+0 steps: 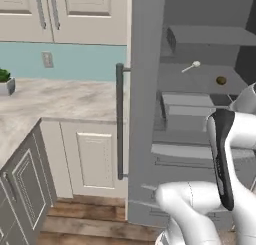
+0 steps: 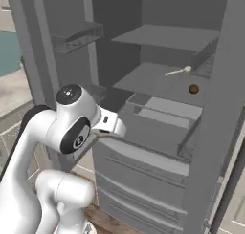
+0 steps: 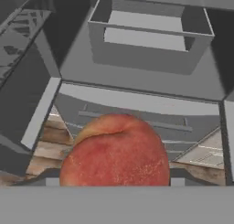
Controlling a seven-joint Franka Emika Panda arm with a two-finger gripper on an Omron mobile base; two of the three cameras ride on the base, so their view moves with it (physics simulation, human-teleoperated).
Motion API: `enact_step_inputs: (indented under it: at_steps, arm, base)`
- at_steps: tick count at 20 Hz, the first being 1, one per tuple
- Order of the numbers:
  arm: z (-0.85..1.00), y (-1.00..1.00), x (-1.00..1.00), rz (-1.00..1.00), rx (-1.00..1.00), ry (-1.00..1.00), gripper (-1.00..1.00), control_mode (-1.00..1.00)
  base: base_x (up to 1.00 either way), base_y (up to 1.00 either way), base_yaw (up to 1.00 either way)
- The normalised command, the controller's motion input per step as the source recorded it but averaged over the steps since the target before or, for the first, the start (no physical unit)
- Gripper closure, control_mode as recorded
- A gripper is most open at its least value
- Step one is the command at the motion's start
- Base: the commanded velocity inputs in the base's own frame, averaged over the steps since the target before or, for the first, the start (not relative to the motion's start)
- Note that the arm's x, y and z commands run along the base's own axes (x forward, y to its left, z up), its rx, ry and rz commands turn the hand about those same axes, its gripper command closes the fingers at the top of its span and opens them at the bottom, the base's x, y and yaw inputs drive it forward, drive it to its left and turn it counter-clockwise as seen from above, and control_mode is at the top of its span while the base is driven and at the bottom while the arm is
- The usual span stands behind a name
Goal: Pick the kiwi and peach from the fridge and place them on the plate next to the blender to make a fruit smoothie.
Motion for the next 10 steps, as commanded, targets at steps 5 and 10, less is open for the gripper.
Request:
enact_step_inputs:
  at_steps: [5,10]
  arm:
    - [0.00,0.00,0.00,0.00,0.00,0.00,1.00,1.00]
    - [0.00,0.00,0.00,0.00,0.00,0.00,1.00,1.00]
  base:
    - [-0.43,0.07,1.00]
    - [-0.25,0.01,1.00]
